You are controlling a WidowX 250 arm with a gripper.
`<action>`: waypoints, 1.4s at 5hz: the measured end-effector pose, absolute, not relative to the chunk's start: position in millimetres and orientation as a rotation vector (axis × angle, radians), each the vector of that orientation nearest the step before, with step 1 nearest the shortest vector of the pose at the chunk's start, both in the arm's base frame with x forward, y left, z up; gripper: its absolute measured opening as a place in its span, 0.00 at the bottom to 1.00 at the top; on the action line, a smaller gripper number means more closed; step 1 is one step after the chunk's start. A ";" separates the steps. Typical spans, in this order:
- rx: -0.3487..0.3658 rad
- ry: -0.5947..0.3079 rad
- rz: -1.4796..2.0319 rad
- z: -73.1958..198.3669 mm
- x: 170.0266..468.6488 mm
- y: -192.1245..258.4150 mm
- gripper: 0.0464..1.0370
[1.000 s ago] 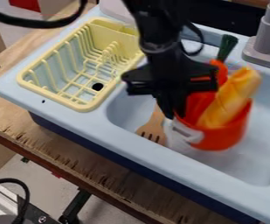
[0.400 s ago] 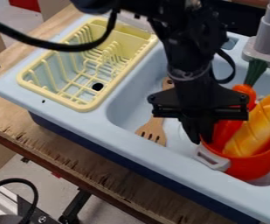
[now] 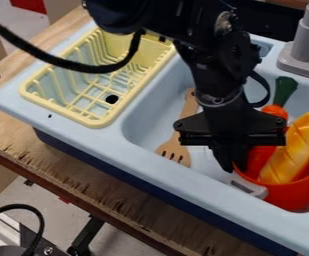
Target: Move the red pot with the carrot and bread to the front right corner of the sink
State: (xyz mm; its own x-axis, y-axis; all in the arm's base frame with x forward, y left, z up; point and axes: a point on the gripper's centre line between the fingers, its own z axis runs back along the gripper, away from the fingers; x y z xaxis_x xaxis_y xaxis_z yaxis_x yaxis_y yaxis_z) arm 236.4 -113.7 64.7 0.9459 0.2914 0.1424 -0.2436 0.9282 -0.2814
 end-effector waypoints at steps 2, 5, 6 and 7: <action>-0.272 -0.205 0.341 61.9 237.0 -116.2 0.02; -0.311 -0.097 0.327 61.5 226.2 -125.8 0.70; -0.335 -0.112 0.335 74.7 228.8 -121.1 0.94; -0.358 -0.128 0.351 87.7 232.7 -115.9 0.96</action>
State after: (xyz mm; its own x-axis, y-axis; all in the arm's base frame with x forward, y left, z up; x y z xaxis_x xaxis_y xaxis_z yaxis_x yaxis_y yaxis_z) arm 232.7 -115.9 87.7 0.9316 0.3584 0.0611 -0.3136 0.8770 -0.3640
